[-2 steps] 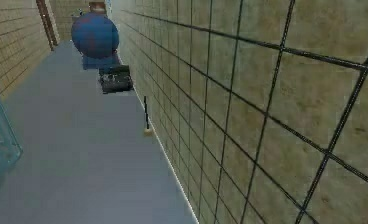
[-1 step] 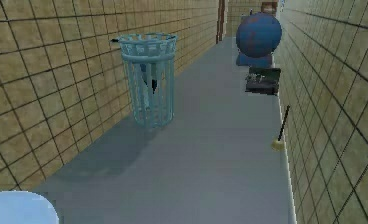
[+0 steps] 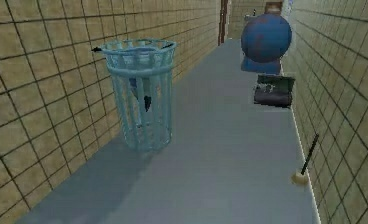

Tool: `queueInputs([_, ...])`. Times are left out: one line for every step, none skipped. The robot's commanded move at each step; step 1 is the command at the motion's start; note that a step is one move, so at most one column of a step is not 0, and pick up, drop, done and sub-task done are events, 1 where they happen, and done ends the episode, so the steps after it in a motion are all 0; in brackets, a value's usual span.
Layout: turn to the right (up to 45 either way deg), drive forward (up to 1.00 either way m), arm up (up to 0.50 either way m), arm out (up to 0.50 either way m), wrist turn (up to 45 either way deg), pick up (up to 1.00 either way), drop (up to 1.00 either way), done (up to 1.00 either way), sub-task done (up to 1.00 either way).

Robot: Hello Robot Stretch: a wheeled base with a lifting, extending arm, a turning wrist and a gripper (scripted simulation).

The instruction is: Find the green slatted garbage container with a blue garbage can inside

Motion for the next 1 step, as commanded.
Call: queueInputs([-3.0,0.0,0.0,0.0,0.0,0.0,0.0,0.0,0.0])
